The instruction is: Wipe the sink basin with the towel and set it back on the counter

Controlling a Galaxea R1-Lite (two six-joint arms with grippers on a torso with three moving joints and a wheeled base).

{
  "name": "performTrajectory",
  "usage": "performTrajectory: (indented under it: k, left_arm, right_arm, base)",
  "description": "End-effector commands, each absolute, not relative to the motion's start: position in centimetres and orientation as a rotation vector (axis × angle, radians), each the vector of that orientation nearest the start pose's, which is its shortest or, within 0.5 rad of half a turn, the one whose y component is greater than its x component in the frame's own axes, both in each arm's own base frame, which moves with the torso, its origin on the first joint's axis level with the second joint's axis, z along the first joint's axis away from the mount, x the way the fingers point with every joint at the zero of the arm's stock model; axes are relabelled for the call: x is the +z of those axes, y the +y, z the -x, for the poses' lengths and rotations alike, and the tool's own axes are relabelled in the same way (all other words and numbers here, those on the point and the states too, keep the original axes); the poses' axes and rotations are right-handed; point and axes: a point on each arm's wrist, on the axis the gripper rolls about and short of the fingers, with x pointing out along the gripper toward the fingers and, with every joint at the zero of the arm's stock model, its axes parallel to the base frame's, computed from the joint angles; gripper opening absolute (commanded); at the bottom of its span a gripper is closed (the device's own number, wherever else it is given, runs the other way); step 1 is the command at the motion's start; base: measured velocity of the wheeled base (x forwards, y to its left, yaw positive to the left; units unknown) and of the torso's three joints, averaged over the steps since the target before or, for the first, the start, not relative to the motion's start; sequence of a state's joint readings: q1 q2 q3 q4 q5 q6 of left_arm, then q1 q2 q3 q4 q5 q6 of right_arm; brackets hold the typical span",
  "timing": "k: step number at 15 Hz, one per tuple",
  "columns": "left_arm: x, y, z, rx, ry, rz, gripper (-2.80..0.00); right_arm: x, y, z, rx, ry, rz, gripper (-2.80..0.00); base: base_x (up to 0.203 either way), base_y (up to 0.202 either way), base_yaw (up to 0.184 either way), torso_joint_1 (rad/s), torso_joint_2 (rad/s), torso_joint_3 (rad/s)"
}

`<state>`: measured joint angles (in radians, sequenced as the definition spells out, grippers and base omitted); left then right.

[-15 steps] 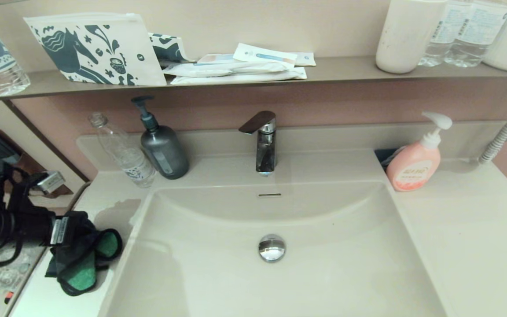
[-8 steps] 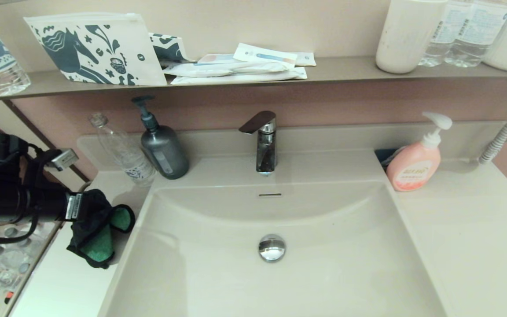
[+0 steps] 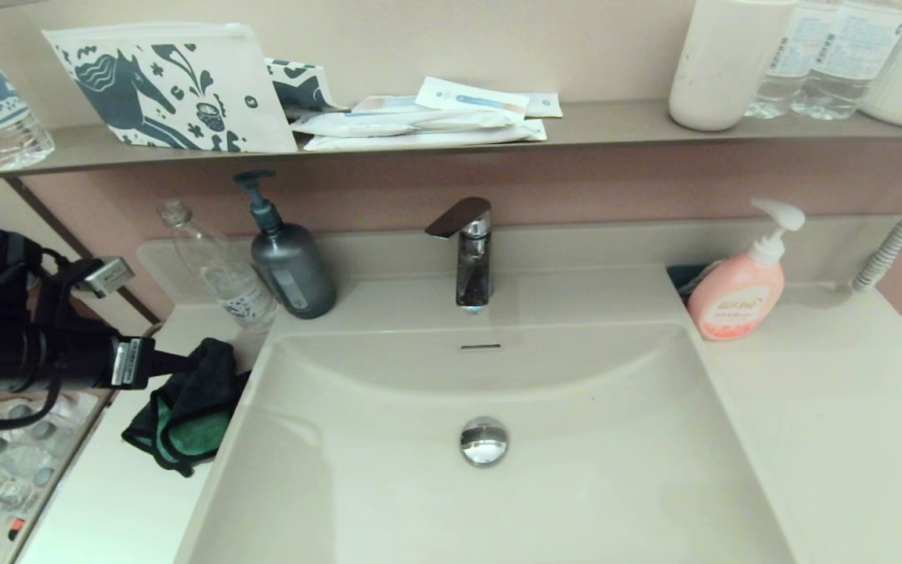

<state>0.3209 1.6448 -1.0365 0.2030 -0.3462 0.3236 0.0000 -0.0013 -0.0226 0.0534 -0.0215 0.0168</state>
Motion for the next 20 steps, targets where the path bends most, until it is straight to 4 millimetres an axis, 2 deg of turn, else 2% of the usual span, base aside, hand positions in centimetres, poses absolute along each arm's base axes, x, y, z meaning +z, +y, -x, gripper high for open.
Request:
performTrajectory:
  k: [1,5,6,7,12,16,20]
  left_arm:
    - [19.7,7.8,-25.7,-0.145,0.74,-0.047,0.0]
    - [21.3,7.1,-22.0,-0.128,0.756,-0.035,0.0]
    - [21.2,6.7,-20.8,-0.127,0.757,-0.034,-1.88]
    - [21.0,6.3,-19.8,-0.129,0.761,-0.032,-2.8]
    - [21.1,5.2,-15.1,-0.148,0.699,-0.003,-2.8]
    - [21.8,4.7,-10.3,-0.233,0.624,0.18,-2.8]
    - [22.0,2.5,-7.1,-0.298,0.613,0.212,-2.8]
  right_arm:
    - [7.6,0.0,2.5,-0.022,0.031,-0.017,-2.8]
    - [7.6,0.0,2.5,-0.022,0.031,-0.017,-2.8]
    - [7.6,-0.1,2.5,-0.023,0.03,-0.017,-2.8]
    - [7.6,0.0,2.5,-0.022,0.032,-0.017,-2.8]
    - [7.6,0.0,2.5,-0.022,0.03,-0.017,-2.8]
    - [7.6,0.0,2.5,-0.022,0.031,-0.017,-2.8]
    - [7.6,-0.1,2.5,-0.021,0.031,-0.017,-2.8]
  base:
    - [0.0,0.0,0.0,0.0,0.0,0.0]
    - [0.0,0.0,0.0,0.0,0.0,0.0]
    - [0.0,0.0,0.0,0.0,0.0,0.0]
    - [0.0,0.0,0.0,0.0,0.0,0.0]
    - [0.0,0.0,0.0,0.0,0.0,0.0]
    - [0.0,0.0,0.0,0.0,0.0,0.0]
    - [0.0,0.0,0.0,0.0,0.0,0.0]
